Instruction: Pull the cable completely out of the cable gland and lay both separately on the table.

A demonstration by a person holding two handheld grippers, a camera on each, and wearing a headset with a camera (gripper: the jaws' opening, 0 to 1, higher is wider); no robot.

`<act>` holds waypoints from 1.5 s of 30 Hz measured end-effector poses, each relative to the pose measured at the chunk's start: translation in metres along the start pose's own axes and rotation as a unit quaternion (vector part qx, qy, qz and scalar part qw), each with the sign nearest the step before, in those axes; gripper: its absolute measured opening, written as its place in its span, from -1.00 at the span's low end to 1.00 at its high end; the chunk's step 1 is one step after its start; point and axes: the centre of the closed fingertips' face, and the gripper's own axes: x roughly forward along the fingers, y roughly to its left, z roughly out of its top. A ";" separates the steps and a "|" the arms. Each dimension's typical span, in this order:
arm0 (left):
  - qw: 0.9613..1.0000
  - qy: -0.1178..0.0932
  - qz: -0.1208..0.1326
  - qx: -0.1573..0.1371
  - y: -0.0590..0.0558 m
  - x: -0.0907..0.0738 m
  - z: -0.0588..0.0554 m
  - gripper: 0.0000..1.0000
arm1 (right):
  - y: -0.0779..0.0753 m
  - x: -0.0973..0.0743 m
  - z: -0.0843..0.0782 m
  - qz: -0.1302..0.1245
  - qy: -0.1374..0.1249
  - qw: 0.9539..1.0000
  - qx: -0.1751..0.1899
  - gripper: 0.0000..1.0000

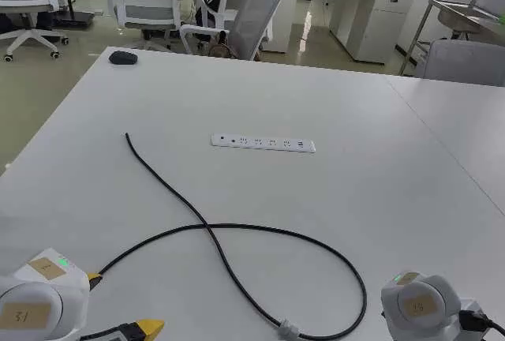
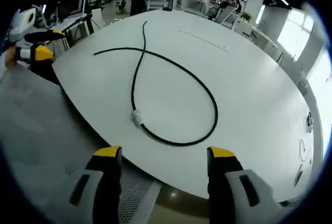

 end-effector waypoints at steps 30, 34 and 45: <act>1.000 0.008 -0.002 0.006 -0.001 0.002 -0.003 0.22 | 0.000 0.001 -0.002 0.003 0.004 1.000 0.002 0.33; 1.000 0.008 0.000 0.008 -0.001 0.002 -0.002 0.22 | 0.000 0.001 -0.001 0.003 0.003 1.000 0.002 0.32; 1.000 0.008 0.006 0.021 0.000 0.001 -0.002 0.22 | 0.002 0.000 -0.001 0.007 0.002 1.000 0.003 0.30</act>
